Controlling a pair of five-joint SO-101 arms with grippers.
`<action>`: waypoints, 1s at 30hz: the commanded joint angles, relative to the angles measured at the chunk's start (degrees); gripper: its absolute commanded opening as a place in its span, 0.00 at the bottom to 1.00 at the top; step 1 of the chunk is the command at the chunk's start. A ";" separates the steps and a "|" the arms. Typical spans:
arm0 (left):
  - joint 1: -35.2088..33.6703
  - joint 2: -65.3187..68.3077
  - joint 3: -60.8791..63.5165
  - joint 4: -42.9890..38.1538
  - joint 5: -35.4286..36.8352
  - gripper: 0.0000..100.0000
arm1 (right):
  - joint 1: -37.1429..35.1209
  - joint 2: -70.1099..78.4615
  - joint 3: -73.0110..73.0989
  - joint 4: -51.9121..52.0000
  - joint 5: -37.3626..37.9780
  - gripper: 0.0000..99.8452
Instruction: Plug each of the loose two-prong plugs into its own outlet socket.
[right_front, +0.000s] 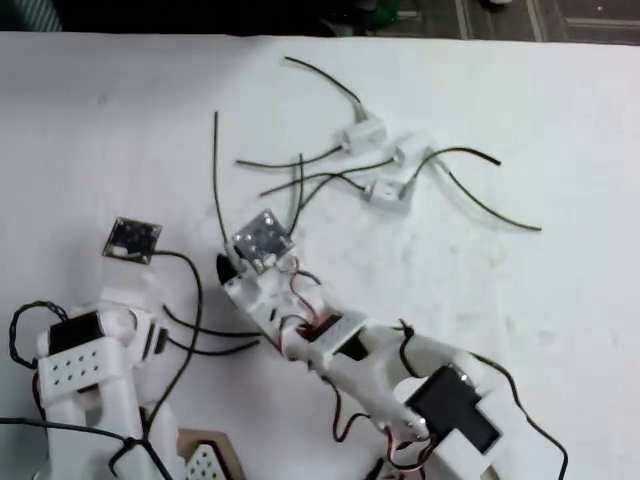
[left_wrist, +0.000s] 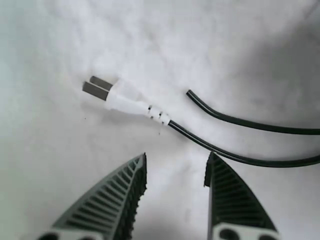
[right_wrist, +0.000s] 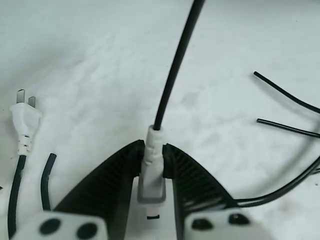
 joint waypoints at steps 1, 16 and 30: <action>0.13 -1.10 -0.18 -0.70 -0.18 0.20 | -0.04 -1.01 0.26 -0.66 0.09 0.02; 0.13 -1.10 -0.18 -0.70 -0.18 0.20 | 0.04 -6.46 0.18 17.98 2.20 0.02; 0.13 -1.10 -0.18 -0.70 -0.18 0.20 | 0.13 -6.55 0.18 21.49 2.46 0.02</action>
